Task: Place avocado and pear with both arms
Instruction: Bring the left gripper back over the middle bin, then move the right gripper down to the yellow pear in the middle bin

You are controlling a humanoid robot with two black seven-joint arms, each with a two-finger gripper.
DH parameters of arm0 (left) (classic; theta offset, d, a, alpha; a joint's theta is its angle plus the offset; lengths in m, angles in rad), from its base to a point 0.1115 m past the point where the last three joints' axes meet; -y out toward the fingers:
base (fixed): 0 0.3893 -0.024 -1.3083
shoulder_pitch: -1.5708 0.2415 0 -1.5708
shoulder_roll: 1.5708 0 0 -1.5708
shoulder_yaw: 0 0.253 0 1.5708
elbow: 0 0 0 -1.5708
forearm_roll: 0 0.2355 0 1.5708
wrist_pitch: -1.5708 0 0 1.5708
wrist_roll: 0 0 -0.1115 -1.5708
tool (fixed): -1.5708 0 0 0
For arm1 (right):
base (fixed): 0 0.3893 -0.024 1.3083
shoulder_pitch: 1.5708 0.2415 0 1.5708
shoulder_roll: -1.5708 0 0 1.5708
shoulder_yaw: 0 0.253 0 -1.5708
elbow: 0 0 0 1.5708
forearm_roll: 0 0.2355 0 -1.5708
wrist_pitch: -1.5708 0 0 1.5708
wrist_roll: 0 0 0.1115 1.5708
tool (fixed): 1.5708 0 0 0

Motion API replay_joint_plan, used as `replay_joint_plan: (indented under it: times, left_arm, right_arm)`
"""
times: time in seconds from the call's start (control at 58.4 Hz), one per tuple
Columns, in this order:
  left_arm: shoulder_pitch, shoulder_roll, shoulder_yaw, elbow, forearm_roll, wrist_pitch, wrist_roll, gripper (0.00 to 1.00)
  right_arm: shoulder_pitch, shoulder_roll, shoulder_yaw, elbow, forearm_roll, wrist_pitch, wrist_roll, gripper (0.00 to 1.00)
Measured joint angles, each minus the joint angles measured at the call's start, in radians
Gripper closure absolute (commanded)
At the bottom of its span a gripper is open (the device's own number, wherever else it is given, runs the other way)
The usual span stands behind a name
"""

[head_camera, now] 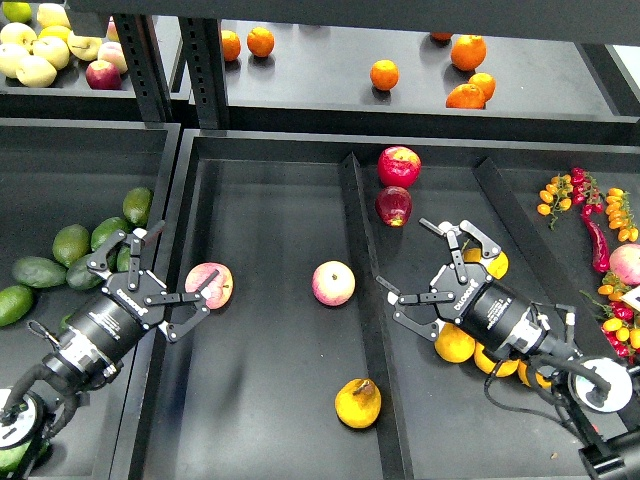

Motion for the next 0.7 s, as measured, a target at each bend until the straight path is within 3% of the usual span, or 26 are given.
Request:
replay_joint_plan:
  times: [0.428, 0.702]
  left_arm:
    - [0.003, 0.0, 0.023, -0.009, 0.0, 0.0, 0.002, 0.01]
    - [0.003, 0.0, 0.02, -0.011, -0.001, 0.0, 0.001, 0.01]
  right_arm:
    - [0.096, -0.196, -0.23, -0.019, -0.182, 0.026, 0.0, 0.0]
    - [0.139, -0.203, -0.378, -0.089, -0.202, 0.027, 0.0, 0.01]
